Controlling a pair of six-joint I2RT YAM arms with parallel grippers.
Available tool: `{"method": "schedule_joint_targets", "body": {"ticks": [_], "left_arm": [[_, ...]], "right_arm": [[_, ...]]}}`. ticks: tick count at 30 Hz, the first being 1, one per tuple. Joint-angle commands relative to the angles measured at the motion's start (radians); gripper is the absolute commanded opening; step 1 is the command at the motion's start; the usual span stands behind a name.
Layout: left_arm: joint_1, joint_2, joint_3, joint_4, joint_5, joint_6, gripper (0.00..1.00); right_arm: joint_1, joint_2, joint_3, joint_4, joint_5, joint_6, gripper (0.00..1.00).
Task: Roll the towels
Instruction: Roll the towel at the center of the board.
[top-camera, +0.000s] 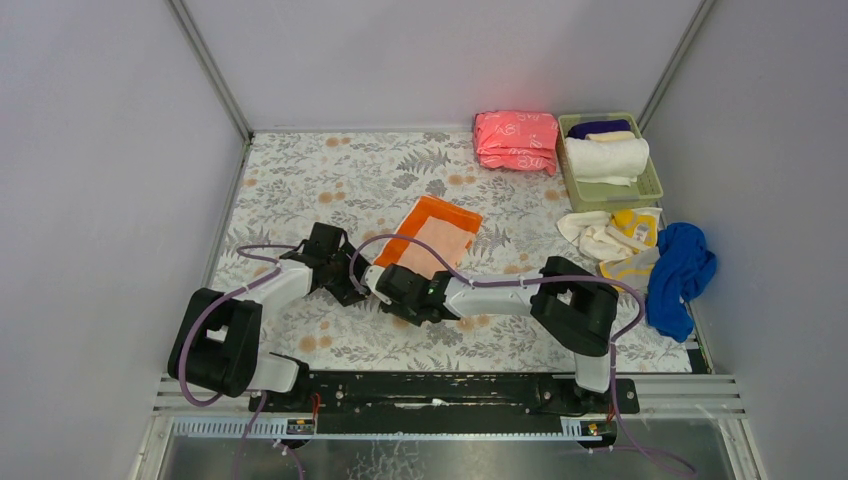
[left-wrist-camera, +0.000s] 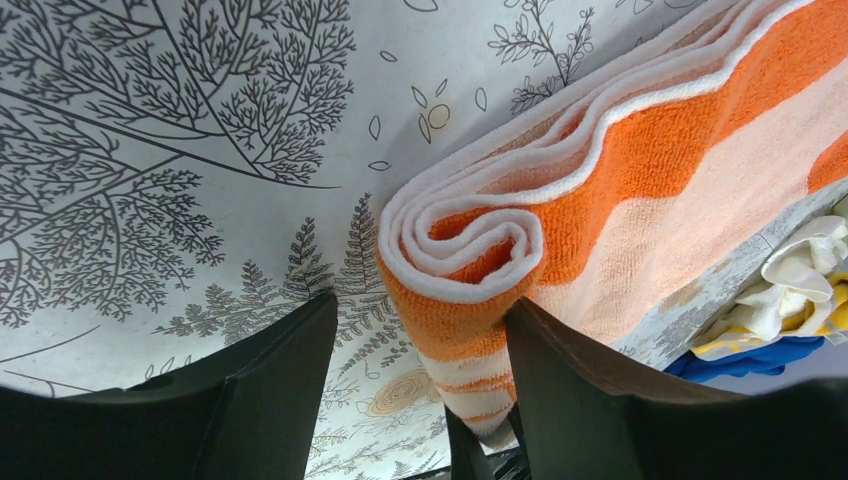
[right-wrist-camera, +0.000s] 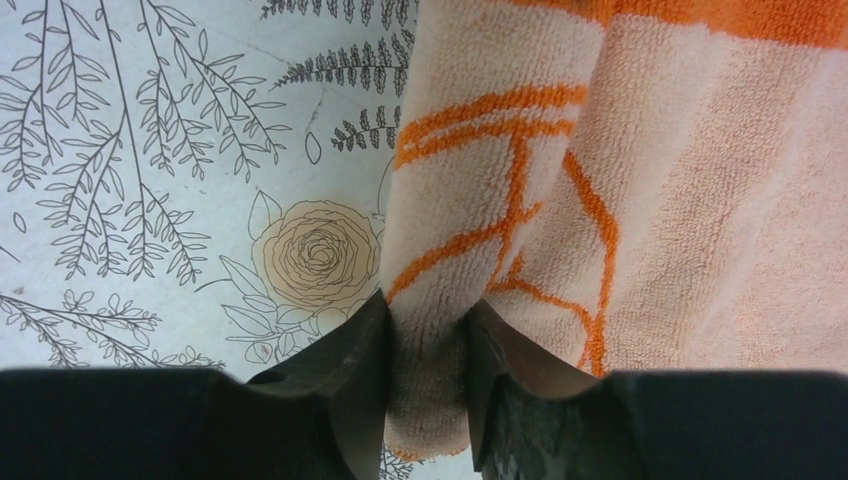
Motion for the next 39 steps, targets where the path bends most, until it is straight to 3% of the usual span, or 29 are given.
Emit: {"method": "schedule_joint_targets", "body": {"ticks": [1,3,7,13,20,39], "left_arm": [[-0.005,0.059,-0.045,-0.095,-0.151,0.057,0.63],[-0.007,0.06,-0.045,-0.096,-0.15,0.057,0.63],[-0.008,0.058,-0.047,-0.096,-0.15,0.057,0.63],[-0.008,0.06,-0.047,-0.095,-0.15,0.057,0.63],[-0.008,0.059,-0.05,-0.096,-0.151,0.057,0.63],[-0.01,0.061,-0.045,-0.099,-0.15,0.058,0.63]], "right_arm": [[0.006,0.029,-0.008,-0.057,-0.051,0.022,0.43],[0.007,-0.008,-0.004,-0.059,-0.047,0.036,0.54],[0.006,-0.104,0.025,-0.078,-0.043,0.048,0.6],[0.007,-0.177,0.052,-0.073,-0.082,0.057,0.56],[0.007,-0.148,0.036,-0.051,-0.113,0.06,0.48],[0.006,0.009,0.03,-0.075,0.016,0.034,0.54]]}}
